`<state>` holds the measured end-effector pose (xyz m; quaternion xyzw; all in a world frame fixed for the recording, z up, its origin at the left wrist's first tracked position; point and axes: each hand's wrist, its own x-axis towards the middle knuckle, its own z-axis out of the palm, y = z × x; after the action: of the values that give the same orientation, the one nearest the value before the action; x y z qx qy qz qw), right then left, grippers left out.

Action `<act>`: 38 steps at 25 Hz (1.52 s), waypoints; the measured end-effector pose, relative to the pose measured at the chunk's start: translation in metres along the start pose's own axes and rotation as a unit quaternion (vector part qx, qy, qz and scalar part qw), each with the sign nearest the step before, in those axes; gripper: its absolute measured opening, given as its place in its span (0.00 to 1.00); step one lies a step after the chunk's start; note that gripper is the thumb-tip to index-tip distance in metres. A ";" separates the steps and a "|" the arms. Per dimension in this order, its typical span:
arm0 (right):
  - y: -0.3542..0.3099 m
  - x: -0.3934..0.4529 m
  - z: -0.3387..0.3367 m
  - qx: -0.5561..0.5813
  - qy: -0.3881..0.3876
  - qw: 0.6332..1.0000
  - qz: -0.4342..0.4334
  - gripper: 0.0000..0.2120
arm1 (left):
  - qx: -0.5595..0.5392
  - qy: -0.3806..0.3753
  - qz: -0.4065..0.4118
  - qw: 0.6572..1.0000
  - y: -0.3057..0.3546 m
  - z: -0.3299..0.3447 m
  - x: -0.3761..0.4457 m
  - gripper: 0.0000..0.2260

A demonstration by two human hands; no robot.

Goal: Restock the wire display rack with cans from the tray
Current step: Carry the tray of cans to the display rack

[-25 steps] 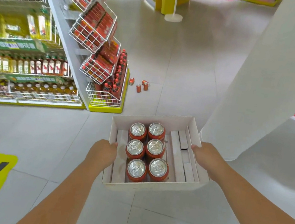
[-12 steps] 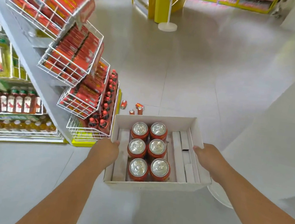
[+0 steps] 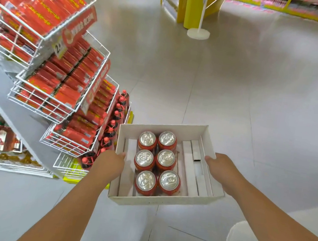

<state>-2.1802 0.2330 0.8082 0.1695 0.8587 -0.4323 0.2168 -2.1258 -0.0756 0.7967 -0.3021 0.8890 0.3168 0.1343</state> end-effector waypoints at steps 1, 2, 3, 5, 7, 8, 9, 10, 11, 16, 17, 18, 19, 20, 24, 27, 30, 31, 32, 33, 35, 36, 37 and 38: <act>-0.016 0.022 -0.007 -0.007 -0.003 1.000 -0.003 0.18 | 0.010 -0.004 -0.004 1.000 0.016 -0.003 0.018 0.20; -0.032 0.046 -0.014 -0.012 -0.006 1.000 -0.006 0.18 | 0.016 -0.006 -0.003 1.000 0.032 -0.006 0.038 0.20; -0.048 0.068 -0.018 -0.019 -0.009 1.000 -0.009 0.17 | 0.018 -0.003 -0.002 1.000 0.046 -0.009 0.057 0.19; -0.082 0.118 -0.022 -0.030 -0.016 0.999 -0.016 0.17 | 0.009 0.003 -0.011 1.000 0.069 -0.014 0.101 0.18; -0.114 0.171 -0.019 -0.036 -0.023 0.999 -0.021 0.16 | -0.015 0.010 -0.030 0.999 0.084 -0.018 0.153 0.19; -0.130 0.195 -0.015 -0.041 -0.027 0.998 -0.025 0.15 | -0.026 0.012 -0.036 0.999 0.090 -0.020 0.177 0.19; -0.149 0.223 -0.010 -0.047 -0.031 0.998 -0.029 0.14 | -0.035 0.014 -0.042 0.998 0.096 -0.022 0.206 0.18; -0.166 0.248 -0.005 -0.052 -0.033 0.998 -0.033 0.14 | -0.045 0.018 -0.049 0.998 0.101 -0.024 0.231 0.17; -0.184 0.273 0.000 -0.054 -0.036 0.997 -0.035 0.13 | -0.054 0.021 -0.056 0.997 0.108 -0.028 0.256 0.17; -0.280 0.374 0.018 -0.098 -0.072 0.991 -0.059 0.12 | -0.082 0.049 -0.110 0.989 0.137 -0.052 0.350 0.18; -0.297 0.392 0.023 -0.109 -0.080 0.988 -0.070 0.11 | -0.090 0.056 -0.124 0.987 0.140 -0.057 0.366 0.18; -0.313 0.407 0.028 -0.120 -0.089 0.985 -0.081 0.11 | -0.098 0.061 -0.135 0.984 0.143 -0.061 0.378 0.18; -0.329 0.424 0.034 -0.131 -0.102 0.982 -0.091 0.11 | -0.106 0.066 -0.150 0.981 0.145 -0.064 0.390 0.19; -0.342 0.440 0.040 -0.142 -0.113 0.978 -0.100 0.10 | -0.115 0.074 -0.164 0.977 0.147 -0.066 0.398 0.18; -0.384 0.506 0.070 -0.189 -0.179 0.955 -0.139 0.13 | -0.152 0.117 -0.244 0.950 0.153 -0.062 0.423 0.20; -0.412 0.553 0.095 -0.227 -0.237 0.926 -0.187 0.16 | -0.175 0.162 -0.315 0.919 0.164 -0.046 0.434 0.20; -0.434 0.588 0.117 -0.276 -0.297 0.885 -0.229 0.17 | -0.211 0.211 -0.383 0.874 0.182 -0.024 0.433 0.20; -0.439 0.596 0.123 -0.289 -0.316 0.872 -0.238 0.16 | -0.222 0.216 -0.402 0.862 0.187 -0.016 0.430 0.19; -0.442 0.602 0.129 -0.302 -0.334 0.859 -0.246 0.16 | -0.230 0.218 -0.419 0.851 0.190 -0.008 0.426 0.20; -0.444 0.606 0.134 -0.315 -0.348 0.846 -0.253 0.16 | -0.234 0.218 -0.438 0.840 0.192 0.001 0.422 0.20; -0.440 0.611 0.147 -0.345 -0.373 0.818 -0.268 0.16 | -0.257 0.225 -0.479 0.809 0.194 0.022 0.412 0.22; -0.436 0.613 0.154 -0.355 -0.384 0.807 -0.274 0.17 | -0.266 0.229 -0.492 0.797 0.192 0.035 0.407 0.22; -0.429 0.613 0.161 -0.365 -0.395 0.796 -0.278 0.17 | -0.274 0.234 -0.503 0.785 0.188 0.048 0.402 0.22; -0.420 0.613 0.169 -0.373 -0.403 0.788 -0.279 0.18 | -0.282 0.238 -0.510 0.777 0.184 0.061 0.399 0.21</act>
<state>-2.8626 -0.0798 0.6811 -0.3611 0.7975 -0.1495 0.4596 -2.5488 -0.1031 0.6669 -0.8014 0.4793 0.3563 -0.0310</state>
